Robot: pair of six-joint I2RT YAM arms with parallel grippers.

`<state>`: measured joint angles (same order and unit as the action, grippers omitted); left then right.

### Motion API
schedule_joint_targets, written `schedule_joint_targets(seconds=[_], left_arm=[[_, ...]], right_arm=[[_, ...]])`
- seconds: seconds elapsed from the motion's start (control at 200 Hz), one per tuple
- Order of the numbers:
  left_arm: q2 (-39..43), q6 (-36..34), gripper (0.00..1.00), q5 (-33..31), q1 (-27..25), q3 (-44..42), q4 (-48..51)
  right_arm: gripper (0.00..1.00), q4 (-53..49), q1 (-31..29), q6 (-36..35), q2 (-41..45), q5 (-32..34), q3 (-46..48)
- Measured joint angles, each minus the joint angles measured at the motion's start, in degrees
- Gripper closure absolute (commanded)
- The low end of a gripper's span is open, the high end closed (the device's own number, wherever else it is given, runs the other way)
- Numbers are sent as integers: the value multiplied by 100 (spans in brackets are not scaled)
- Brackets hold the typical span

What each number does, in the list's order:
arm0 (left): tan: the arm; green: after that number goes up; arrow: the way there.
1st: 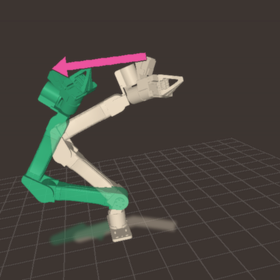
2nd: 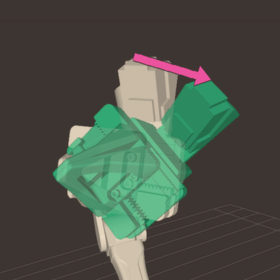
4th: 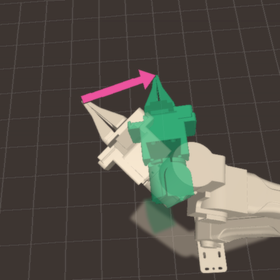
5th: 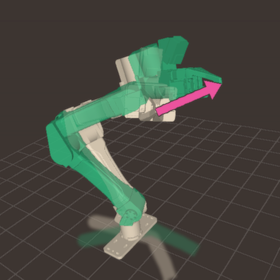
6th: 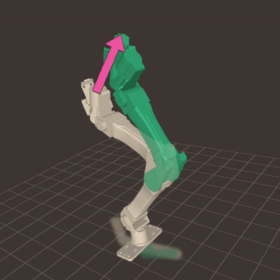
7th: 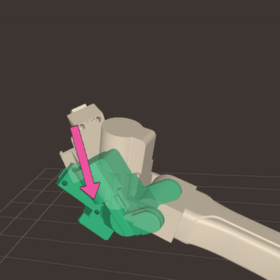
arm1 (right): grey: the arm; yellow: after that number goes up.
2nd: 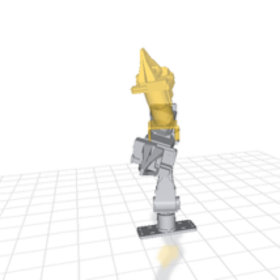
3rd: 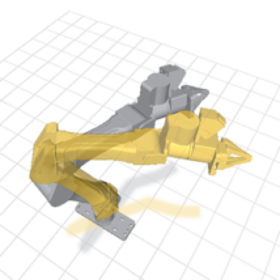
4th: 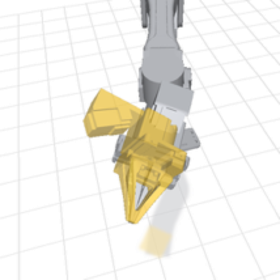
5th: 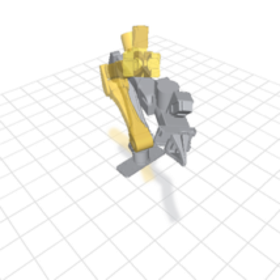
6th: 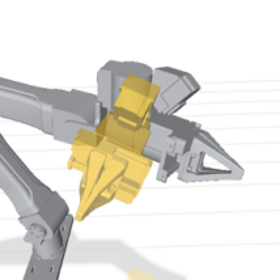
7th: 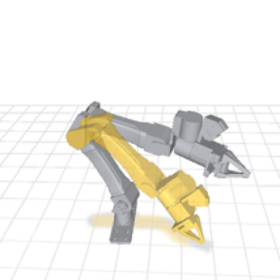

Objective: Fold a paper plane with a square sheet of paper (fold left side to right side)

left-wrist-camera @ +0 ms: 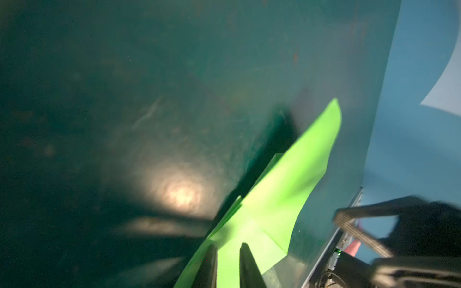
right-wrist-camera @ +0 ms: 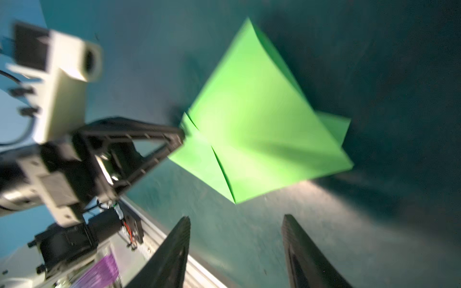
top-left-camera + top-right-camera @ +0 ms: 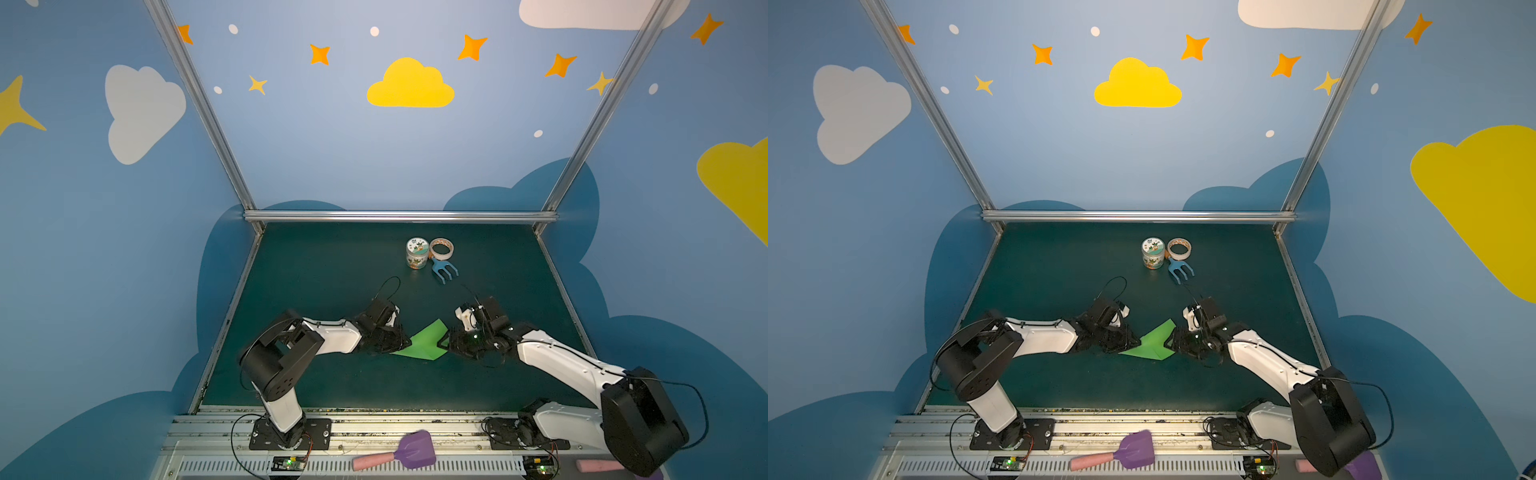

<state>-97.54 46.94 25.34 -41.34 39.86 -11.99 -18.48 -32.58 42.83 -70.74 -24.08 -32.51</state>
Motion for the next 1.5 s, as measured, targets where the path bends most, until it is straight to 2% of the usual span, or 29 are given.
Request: schedule_joint_targets(seconds=[0.165, 0.325, 0.786, 1.306, 1.407, 1.502], left_arm=[[236, 708, 80, -455, -201, -306, -280], [282, 975, 80, -772, -308, -304, -236], [282, 1010, 80, -835, -330, -219, -76], [282, 984, 80, -874, -330, -149, 68], [282, 966, 80, -883, -330, -144, 85], [284, 960, 80, -890, -330, -140, 94]], right_arm=[[39, 468, -297, 669, 4, -107, 348], [39, 1008, -337, 1263, 0, -105, 763], [43, 2643, -492, 2546, -376, -50, 1104], [53, 3493, -597, 3451, -330, 365, 1526], [57, 3668, -645, 3604, -323, 411, 1624], [66, 3775, -682, 3711, -289, 511, 1716]])
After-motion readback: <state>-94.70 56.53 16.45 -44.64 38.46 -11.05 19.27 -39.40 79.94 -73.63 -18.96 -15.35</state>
